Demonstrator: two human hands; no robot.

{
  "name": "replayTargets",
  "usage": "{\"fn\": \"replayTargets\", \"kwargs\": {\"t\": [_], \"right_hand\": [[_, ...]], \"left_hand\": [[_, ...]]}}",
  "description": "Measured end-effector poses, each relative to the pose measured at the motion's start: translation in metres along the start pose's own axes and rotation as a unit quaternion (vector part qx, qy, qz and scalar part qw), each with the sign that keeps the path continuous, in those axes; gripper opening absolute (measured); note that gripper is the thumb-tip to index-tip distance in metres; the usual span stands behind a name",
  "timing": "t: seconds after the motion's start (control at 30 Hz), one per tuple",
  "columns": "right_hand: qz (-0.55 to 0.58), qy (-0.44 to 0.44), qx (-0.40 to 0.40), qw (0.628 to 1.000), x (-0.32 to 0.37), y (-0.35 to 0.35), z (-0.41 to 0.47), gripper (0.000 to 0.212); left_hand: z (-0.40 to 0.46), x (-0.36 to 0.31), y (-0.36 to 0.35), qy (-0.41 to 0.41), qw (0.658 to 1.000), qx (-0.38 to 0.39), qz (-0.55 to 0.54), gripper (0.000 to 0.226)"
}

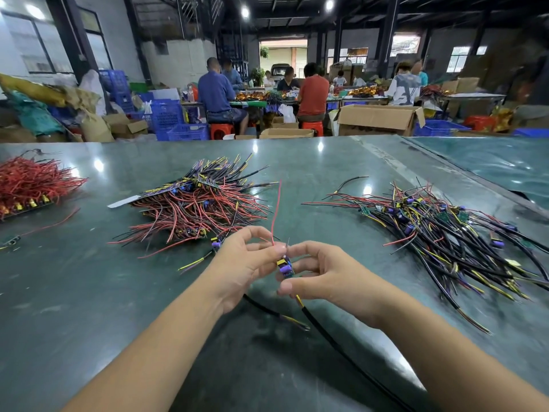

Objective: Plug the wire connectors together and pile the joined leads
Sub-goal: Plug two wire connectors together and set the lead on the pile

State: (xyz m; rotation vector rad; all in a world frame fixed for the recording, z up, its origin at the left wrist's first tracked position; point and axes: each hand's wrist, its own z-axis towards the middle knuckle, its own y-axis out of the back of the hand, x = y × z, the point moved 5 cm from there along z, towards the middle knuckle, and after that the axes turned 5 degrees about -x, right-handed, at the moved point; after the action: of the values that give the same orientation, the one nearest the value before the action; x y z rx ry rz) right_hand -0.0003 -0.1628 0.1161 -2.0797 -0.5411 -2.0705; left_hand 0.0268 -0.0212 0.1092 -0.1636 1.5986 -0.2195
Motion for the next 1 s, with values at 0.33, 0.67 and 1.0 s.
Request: {"fn": "replayTargets", "kwargs": {"t": [0.33, 0.67, 1.0], "right_hand": [[0.017, -0.063, -0.001, 0.998, -0.004, 0.006, -0.004, 0.009], [0.017, -0.061, 0.0, 0.998, -0.003, 0.011, -0.002, 0.01], [0.007, -0.035, -0.064, 0.997, -0.002, 0.012, 0.001, 0.012]], "left_hand": [[0.006, -0.003, 0.008, -0.01, 0.993, -0.047, -0.104, 0.029], [-0.003, -0.006, -0.007, 0.018, 0.987, 0.152, -0.057, 0.029], [0.003, 0.001, -0.004, -0.045, 0.998, 0.04, -0.011, 0.019]]}}
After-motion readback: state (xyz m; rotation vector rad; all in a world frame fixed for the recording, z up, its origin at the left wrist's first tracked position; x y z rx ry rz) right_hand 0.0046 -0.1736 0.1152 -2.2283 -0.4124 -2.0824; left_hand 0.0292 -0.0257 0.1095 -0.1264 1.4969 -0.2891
